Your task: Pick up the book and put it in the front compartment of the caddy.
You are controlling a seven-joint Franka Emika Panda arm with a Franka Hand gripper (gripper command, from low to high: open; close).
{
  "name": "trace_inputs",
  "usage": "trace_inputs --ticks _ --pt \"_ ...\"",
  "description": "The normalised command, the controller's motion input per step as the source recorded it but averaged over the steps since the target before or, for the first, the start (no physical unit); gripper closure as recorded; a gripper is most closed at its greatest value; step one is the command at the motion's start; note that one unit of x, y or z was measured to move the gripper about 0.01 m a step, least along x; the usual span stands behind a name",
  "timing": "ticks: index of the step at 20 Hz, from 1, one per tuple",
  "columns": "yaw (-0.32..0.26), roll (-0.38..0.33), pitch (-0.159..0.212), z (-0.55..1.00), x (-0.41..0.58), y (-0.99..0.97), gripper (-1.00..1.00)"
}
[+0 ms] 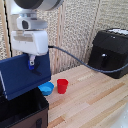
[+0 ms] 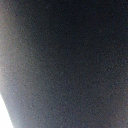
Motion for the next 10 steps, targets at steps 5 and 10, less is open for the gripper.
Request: trace_inputs --ticks 5,10 --pt "-0.051 -0.023 0.054 0.04 0.091 0.9 1.0" --pt "-0.066 -0.084 0.005 0.0 0.207 0.77 1.0"
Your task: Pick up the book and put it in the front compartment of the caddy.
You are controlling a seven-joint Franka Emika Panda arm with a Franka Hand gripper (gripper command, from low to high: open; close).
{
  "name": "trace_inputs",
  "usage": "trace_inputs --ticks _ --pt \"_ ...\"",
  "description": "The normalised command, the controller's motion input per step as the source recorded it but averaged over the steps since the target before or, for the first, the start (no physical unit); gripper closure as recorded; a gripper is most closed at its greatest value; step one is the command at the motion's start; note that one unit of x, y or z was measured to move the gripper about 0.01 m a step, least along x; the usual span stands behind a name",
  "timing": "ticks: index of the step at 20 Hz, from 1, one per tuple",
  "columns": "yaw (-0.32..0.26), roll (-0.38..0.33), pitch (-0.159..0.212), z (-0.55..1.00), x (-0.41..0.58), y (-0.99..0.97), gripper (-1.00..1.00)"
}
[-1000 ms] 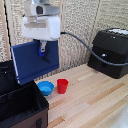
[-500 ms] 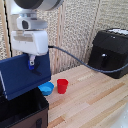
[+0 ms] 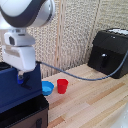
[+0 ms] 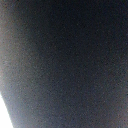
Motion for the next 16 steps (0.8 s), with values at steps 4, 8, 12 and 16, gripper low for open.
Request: trace_inputs --ticks 4,8,12,16 --pt "-0.014 -0.092 -0.045 -0.01 0.245 0.25 1.0" --pt "0.08 -0.119 -0.068 0.0 0.298 0.0 1.0" --pt "0.02 -0.006 0.027 0.08 0.136 0.0 -1.0" --pt "-0.028 0.001 0.148 0.26 0.236 -0.08 -1.0"
